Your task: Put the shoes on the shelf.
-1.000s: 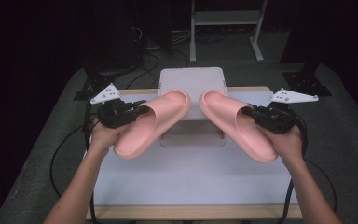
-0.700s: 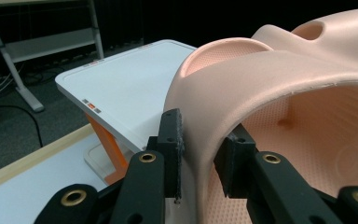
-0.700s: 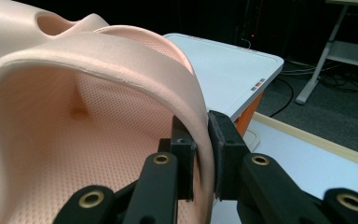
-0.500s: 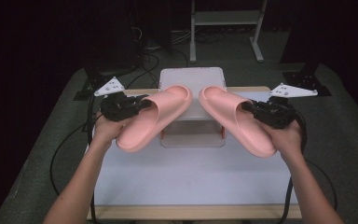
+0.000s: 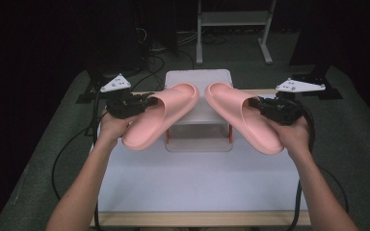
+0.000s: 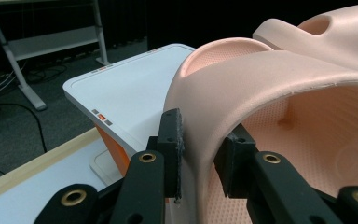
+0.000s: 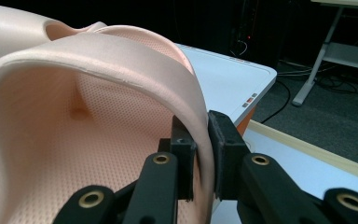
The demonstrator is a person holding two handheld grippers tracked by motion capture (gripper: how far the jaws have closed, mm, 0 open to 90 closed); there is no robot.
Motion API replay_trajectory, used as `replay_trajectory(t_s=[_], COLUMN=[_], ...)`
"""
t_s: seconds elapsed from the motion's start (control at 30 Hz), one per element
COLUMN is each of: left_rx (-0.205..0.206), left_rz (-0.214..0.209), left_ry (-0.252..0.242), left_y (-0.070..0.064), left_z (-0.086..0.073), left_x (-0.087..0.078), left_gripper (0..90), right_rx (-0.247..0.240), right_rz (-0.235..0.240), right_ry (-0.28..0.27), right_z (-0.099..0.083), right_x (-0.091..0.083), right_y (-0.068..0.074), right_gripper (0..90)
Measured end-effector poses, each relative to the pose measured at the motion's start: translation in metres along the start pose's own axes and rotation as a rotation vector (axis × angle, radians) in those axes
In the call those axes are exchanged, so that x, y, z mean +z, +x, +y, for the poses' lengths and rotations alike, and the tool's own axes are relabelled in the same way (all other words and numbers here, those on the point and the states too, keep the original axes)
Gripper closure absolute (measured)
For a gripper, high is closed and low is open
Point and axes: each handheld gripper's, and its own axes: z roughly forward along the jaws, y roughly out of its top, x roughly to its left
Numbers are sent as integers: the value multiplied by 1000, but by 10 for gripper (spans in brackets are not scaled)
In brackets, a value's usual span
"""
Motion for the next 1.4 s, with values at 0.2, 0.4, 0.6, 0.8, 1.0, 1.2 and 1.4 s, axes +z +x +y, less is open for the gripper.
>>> replay_trajectory(t_s=[0.2, 0.4, 0.6, 0.8, 1.0, 1.2, 1.4], left_rx=[-4, -20, -31, -36, -35, -32, -35], left_rz=[6, 12, 17, 18, 15, 18, 20], left_ry=[9, 5, 12, 10, 10, 14, 15], left_y=[4, 9, 13, 15, 15, 15, 17], left_z=[2, 2, 2, 5, 9, 14, 17], left_x=[5, 8, 12, 15, 20, 27, 32], left_gripper=[732, 731, 731, 731, 731, 731, 730], right_rx=[2, 9, 6, 11, 14, 15, 30], right_rz=[-7, -9, -13, -17, -20, -28, -37], right_ry=[5, 7, 16, 20, 23, 24, 24], right_z=[4, 6, 9, 13, 16, 16, 18], right_x=[6, 11, 16, 20, 22, 26, 28], right_y=[-2, -3, -4, -6, -8, -10, -14], right_gripper=[805, 804, 804, 804, 804, 803, 804])
